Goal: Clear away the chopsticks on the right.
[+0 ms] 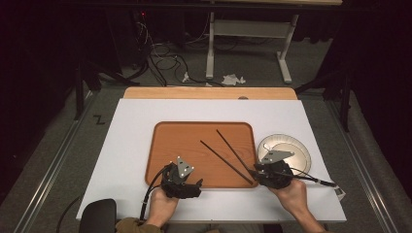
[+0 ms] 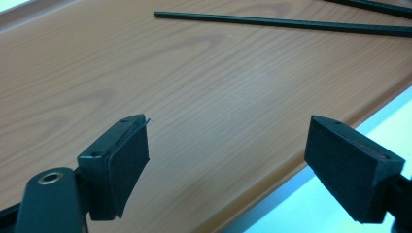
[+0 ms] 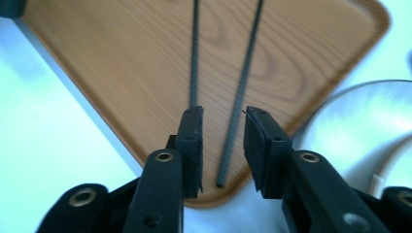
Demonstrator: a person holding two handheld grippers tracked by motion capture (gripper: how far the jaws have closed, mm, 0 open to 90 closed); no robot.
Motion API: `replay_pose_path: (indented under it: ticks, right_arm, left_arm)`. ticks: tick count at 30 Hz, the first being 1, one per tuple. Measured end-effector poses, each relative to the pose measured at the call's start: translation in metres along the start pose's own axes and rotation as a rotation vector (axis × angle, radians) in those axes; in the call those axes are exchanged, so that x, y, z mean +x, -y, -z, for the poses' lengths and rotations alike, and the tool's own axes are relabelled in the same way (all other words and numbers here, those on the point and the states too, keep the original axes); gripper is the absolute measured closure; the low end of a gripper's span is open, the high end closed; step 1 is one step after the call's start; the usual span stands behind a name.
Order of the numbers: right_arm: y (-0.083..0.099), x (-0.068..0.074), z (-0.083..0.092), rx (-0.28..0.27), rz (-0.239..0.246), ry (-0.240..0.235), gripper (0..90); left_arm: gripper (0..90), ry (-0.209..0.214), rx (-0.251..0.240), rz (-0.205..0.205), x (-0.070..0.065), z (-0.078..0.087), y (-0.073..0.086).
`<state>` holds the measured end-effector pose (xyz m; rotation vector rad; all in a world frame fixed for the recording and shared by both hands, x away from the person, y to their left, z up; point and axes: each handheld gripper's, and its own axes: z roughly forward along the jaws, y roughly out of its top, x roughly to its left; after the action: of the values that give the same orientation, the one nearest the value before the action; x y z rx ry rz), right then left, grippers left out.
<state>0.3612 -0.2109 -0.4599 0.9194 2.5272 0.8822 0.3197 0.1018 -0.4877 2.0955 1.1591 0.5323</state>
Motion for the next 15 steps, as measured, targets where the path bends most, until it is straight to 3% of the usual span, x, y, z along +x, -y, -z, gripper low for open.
replay_pose_path:
  ticks: [12, 15]
  right_arm:
    - [0.018, -0.012, 0.020, -0.062, -0.069, -0.017, 65.1]
    - [0.024, -0.018, 0.025, -0.095, -0.113, -0.065, 63.9]
  left_arm:
    - [16.5, 0.010, -0.003, 0.008, 0.002, 0.002, -0.001]
    - [16.5, -0.001, -0.010, 0.026, 0.008, 0.004, -0.002]
